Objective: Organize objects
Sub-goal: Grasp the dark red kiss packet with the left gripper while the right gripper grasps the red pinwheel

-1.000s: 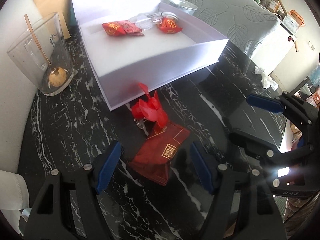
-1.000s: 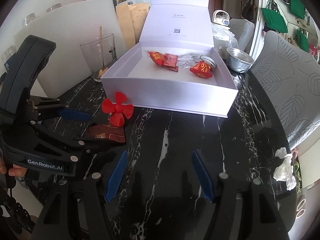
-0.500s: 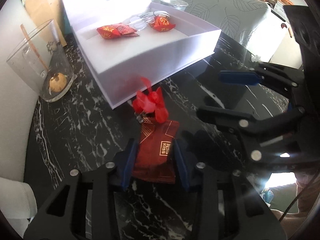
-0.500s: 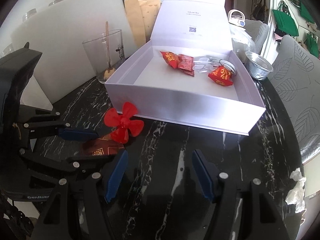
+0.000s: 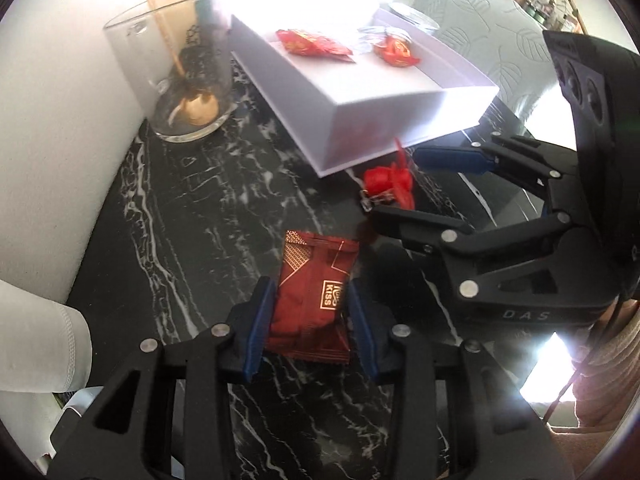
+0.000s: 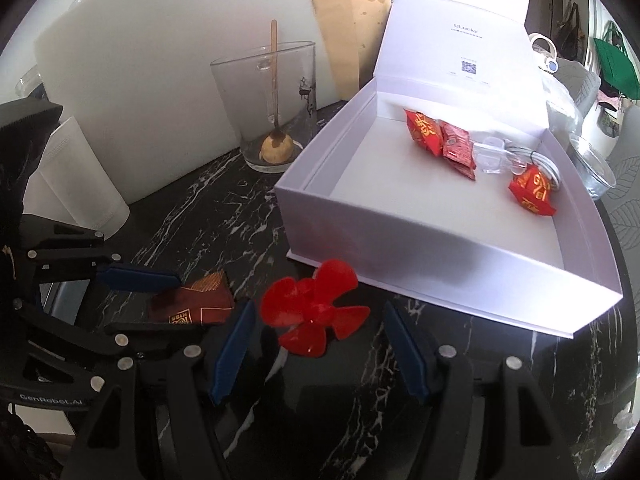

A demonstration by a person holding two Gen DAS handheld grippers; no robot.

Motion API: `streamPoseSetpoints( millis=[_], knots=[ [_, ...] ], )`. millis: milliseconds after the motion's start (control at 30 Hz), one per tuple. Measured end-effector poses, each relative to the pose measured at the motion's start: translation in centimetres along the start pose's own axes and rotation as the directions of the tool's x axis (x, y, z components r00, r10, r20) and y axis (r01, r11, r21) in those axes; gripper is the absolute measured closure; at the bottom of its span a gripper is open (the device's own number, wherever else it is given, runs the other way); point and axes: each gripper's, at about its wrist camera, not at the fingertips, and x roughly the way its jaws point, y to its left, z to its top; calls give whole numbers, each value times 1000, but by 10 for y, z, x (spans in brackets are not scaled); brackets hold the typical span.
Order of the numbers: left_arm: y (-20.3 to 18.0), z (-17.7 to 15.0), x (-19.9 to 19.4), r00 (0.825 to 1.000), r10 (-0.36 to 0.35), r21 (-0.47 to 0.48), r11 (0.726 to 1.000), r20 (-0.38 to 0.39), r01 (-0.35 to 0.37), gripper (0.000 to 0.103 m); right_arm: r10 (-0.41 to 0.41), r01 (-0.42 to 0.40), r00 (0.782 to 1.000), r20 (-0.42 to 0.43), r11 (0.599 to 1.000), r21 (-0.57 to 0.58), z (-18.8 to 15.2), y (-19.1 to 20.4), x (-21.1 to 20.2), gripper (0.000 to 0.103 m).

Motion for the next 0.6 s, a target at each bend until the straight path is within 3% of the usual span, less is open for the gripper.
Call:
streamPoseSetpoints(
  millis=[133,167,200,600],
  knots=[
    [1,1,0,1000,6,-2,1000,8,-6,66,1,-1,1000,-9,1000,4,1,-2,7,36],
    [1,1,0,1000,8,-1,1000,8,-8,66,2,-2,1000,-9,1000,8,0,-3,8,40],
    [1,2,0,1000,11,1,1000,7,-11,66,-4,4,1000,3,1000,11,-1,-3,7,53],
    [-8,3,0,1000,27,17,999,3,-27,66,-59,59,998,4,997,58,-29,-10,-19,53]
  ],
)
